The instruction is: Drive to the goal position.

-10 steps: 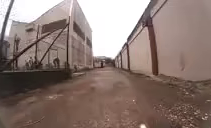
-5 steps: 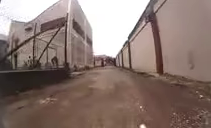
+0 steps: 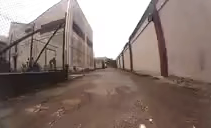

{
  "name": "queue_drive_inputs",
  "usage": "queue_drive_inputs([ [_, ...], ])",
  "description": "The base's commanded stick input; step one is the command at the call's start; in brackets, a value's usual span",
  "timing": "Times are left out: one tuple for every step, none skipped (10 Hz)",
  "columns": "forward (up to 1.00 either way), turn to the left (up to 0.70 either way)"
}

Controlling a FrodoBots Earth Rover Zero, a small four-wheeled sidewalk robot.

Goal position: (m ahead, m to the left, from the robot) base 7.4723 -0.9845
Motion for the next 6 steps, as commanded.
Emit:
queue_drive_inputs([
  [0.70,0.00],
  [0.70,0.00],
  [0.70,0.00],
  [0.70,0.00],
  [0.70,0.00],
  [0.70,0.00],
])
